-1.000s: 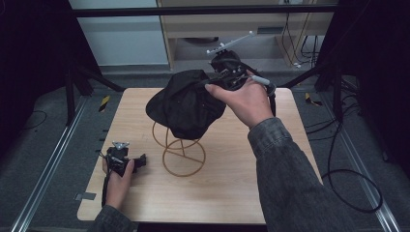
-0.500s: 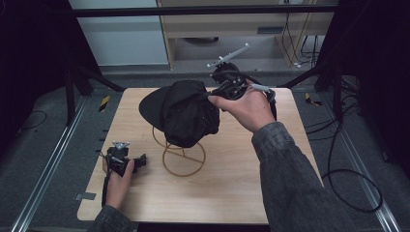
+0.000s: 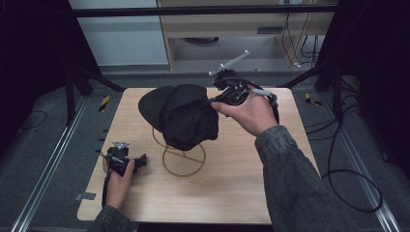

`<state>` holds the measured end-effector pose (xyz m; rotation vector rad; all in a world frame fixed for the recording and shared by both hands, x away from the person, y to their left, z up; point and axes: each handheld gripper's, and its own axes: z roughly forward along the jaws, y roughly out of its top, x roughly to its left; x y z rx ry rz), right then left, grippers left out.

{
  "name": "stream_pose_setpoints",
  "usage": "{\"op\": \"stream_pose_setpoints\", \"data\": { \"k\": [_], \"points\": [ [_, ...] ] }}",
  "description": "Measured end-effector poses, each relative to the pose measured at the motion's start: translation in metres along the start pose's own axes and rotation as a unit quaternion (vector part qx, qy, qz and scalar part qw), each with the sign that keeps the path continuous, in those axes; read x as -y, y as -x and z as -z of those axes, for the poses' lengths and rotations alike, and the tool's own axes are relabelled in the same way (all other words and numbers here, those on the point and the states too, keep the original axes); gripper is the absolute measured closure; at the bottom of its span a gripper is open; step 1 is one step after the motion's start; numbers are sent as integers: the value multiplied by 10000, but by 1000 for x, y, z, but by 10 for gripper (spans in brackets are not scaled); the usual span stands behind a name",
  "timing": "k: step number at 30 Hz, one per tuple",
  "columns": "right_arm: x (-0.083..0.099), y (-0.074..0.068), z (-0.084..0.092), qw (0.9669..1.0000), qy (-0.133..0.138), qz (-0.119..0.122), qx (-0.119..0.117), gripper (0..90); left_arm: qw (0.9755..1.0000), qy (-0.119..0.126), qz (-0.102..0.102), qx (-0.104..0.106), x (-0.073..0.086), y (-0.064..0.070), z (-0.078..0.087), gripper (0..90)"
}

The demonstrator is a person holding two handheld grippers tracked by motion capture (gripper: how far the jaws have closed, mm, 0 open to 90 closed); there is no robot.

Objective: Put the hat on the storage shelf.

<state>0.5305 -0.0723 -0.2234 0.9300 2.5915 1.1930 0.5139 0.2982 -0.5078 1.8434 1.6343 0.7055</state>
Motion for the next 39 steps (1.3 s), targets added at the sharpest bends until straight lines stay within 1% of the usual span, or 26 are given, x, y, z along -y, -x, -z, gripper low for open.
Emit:
{"op": "stream_pose_setpoints", "data": {
  "k": [13,25,33,38,39],
  "points": [
    [14,4,-17,9999,-136,-44,-76,864,10000,0,-3,4,0,0,0,0],
    [11,-3,-33,9997,-201,48,-100,862,10000,-4,-8,2,0,0,0,0],
    [12,-7,-46,9996,-246,119,-43,848,10000,-6,-4,3,0,0,0,0],
    [12,-8,-50,9997,-236,102,-24,836,10000,-6,-7,3,0,0,0,0],
    [12,-9,-52,9998,-204,76,1,820,10000,-9,-2,7,0,0,0,0]
  ]
}}
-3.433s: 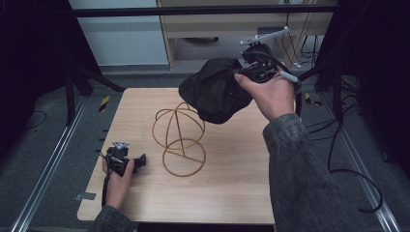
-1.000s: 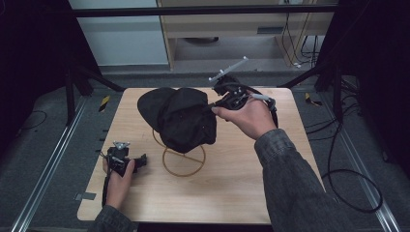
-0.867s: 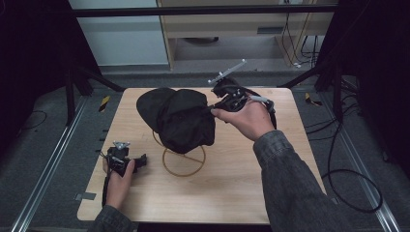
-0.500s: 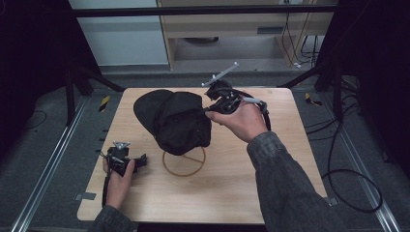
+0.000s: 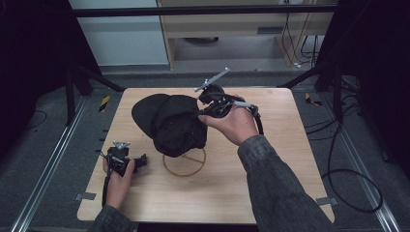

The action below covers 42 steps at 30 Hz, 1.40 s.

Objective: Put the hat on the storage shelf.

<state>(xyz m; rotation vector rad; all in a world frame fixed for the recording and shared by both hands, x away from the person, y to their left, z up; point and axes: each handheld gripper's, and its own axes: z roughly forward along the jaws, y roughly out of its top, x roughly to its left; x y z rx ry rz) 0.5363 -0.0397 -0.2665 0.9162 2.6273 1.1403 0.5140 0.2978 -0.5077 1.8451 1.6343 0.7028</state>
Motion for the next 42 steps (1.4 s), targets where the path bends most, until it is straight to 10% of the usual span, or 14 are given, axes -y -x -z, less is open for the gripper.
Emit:
{"op": "stream_pose_setpoints", "data": {
  "k": [42],
  "points": [
    [3,4,8,9990,402,-209,-30,624,10000,-31,-39,4,0,-1,0,0]
  ]
}}
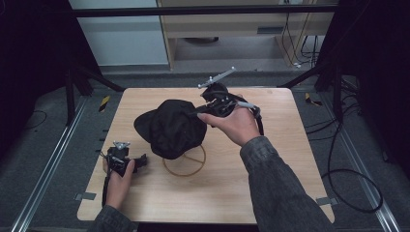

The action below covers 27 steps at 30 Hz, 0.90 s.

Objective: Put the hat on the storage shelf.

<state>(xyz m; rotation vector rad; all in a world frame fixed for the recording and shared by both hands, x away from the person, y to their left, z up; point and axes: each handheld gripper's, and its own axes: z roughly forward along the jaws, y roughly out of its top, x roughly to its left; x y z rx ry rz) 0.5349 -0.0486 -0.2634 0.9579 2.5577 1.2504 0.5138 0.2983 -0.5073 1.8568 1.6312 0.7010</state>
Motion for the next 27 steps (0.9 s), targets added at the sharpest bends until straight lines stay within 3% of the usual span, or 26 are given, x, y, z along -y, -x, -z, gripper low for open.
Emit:
{"op": "stream_pose_setpoints", "data": {
  "k": [17,27],
  "points": [
    [14,15,31,9994,257,-190,161,610,10000,-1,-2,-1,0,0,0,0],
    [27,27,49,9977,434,-394,332,548,10000,0,-2,0,0,0,0,0]
  ]
}}
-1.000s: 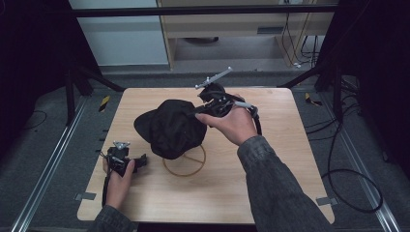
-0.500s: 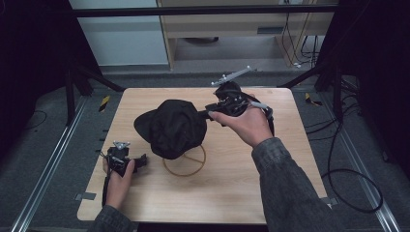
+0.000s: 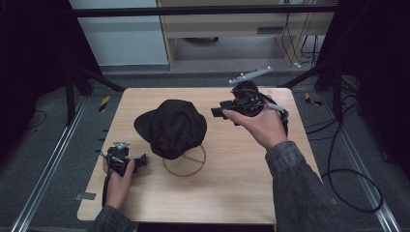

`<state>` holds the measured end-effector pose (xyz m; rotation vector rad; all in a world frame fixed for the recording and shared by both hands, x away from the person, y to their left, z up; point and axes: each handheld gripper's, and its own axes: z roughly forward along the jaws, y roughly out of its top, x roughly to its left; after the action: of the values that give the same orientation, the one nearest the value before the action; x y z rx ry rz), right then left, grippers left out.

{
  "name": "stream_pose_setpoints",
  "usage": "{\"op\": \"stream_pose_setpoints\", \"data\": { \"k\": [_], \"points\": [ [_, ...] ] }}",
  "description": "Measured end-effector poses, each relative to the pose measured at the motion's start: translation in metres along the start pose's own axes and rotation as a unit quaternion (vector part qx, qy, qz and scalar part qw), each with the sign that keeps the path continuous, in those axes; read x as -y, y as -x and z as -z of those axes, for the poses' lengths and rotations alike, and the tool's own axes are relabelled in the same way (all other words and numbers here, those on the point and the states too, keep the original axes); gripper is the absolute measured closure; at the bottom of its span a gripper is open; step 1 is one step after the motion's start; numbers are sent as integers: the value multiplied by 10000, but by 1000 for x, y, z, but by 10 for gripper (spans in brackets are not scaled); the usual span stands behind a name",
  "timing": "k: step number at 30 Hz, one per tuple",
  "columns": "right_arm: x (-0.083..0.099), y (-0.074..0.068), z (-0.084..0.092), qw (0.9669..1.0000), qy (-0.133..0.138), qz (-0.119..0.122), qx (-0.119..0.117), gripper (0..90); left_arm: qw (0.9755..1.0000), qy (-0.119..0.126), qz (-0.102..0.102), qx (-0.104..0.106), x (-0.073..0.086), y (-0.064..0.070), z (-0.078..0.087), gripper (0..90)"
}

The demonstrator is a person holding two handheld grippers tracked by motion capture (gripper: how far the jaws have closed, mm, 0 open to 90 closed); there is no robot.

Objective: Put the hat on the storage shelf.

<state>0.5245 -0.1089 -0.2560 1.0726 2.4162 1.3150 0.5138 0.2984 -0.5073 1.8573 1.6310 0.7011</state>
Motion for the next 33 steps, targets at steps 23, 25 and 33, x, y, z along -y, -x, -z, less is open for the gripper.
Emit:
{"op": "stream_pose_setpoints", "data": {
  "k": [23,25,33],
  "points": [
    [54,47,23,9898,256,-416,1338,95,10000,-1,-5,0,0,0,0,0],
    [62,51,24,9893,215,-431,1380,82,10000,-1,-7,0,0,0,0,0],
    [85,59,24,9875,171,-470,1498,78,10000,-2,-7,1,0,0,0,0]
  ]
}}
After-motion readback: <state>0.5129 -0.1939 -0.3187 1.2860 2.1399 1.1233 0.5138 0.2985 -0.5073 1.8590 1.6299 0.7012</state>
